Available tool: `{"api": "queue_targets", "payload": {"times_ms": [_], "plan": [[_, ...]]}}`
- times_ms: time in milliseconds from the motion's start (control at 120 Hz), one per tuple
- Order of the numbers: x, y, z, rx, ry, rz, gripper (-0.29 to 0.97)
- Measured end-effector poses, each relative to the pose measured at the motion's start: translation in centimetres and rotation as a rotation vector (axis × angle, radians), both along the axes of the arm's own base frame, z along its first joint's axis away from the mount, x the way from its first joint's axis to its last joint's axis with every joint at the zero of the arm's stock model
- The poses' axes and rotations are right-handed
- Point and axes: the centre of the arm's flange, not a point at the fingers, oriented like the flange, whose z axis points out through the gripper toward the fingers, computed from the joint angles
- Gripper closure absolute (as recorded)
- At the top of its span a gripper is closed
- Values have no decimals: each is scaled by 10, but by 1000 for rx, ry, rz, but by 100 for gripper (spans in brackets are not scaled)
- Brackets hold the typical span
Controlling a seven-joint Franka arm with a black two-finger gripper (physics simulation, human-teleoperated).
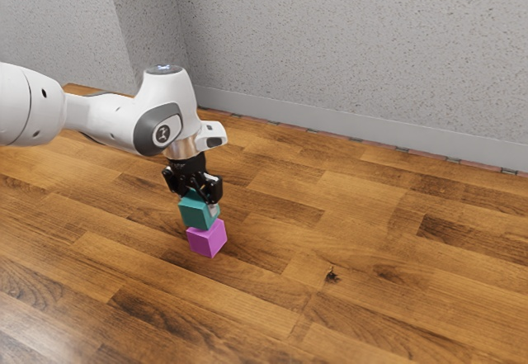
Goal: Pick up the blue block with one arm, and put the blue block on the pink block with one arm
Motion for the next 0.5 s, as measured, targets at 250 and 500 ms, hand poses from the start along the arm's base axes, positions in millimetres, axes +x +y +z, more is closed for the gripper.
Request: {"api": "queue_targets", "payload": {"times_ms": [250,500], "plan": [[0,0,0,0,-3,-12,36],[1,-6,1,-11,-22,-29,24]]}}
